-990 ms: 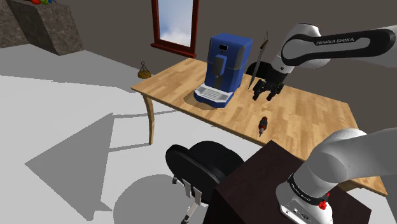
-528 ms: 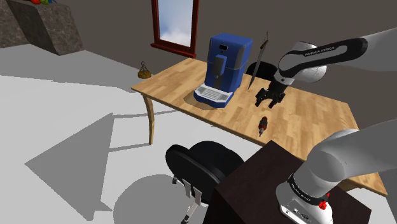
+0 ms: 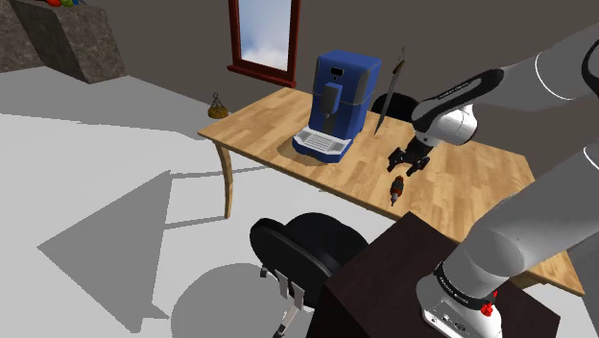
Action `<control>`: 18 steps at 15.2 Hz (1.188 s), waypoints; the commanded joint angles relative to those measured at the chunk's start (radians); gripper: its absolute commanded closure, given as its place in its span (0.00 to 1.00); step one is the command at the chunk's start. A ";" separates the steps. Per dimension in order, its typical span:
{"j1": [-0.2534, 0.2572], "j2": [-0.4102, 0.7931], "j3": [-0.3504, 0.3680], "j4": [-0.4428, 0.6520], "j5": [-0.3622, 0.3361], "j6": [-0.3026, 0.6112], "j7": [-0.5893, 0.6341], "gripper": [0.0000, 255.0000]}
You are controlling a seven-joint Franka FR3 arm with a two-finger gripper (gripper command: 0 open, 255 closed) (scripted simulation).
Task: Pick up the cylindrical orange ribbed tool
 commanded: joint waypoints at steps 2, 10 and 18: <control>0.039 0.135 -0.076 0.034 0.180 0.056 -0.161 0.00; -0.033 0.448 -0.041 0.155 0.642 0.057 -0.532 0.00; -0.075 0.544 0.021 0.185 0.776 0.071 -0.638 1.00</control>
